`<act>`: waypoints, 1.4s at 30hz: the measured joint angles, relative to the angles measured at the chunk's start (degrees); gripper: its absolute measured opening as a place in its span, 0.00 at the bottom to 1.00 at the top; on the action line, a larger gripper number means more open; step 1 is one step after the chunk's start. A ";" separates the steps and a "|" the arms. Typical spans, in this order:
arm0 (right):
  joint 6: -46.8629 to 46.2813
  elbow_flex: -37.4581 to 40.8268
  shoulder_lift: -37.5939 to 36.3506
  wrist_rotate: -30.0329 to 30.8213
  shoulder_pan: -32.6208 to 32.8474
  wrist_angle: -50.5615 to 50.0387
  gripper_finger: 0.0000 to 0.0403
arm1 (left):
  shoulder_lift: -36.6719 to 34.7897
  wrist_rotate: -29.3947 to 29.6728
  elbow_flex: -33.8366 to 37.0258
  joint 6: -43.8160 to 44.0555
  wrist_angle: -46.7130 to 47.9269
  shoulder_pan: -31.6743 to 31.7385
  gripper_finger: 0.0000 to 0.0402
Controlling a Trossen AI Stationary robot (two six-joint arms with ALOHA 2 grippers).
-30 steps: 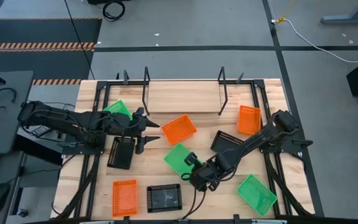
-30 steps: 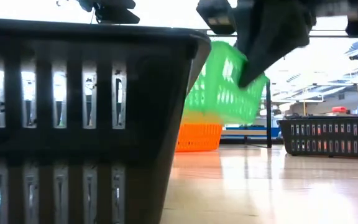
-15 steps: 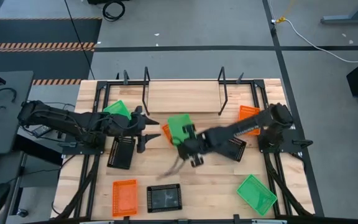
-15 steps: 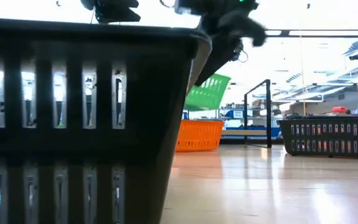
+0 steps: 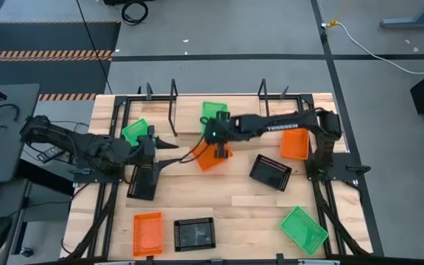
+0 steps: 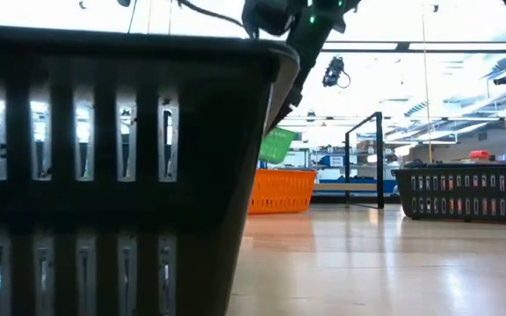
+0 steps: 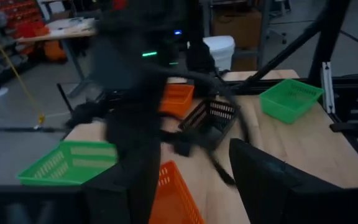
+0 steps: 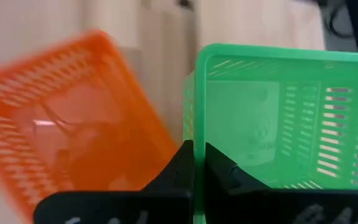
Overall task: Stack baskets on shelf by color
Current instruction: Put the middle green bin on the shelf
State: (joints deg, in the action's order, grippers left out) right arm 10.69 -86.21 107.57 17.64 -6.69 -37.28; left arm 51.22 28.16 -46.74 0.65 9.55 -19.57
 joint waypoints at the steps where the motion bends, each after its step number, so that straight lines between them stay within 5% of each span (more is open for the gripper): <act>1: 0.01 0.00 0.00 -0.28 -0.98 -0.34 0.02 | -0.02 0.16 0.00 -0.16 -0.08 -0.38 0.48; 30: 1.29 0.44 0.22 -8.34 -8.76 1.48 0.03 | -0.02 3.15 0.00 1.26 -0.08 -0.95 0.45; 42: -0.23 0.46 0.22 -8.26 -8.78 2.02 0.24 | -0.02 3.12 0.00 1.68 0.27 -0.95 0.45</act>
State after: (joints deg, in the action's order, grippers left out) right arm 10.46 -85.76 107.79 9.39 -15.46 -35.27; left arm 51.20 31.29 -46.74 2.33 9.82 -20.51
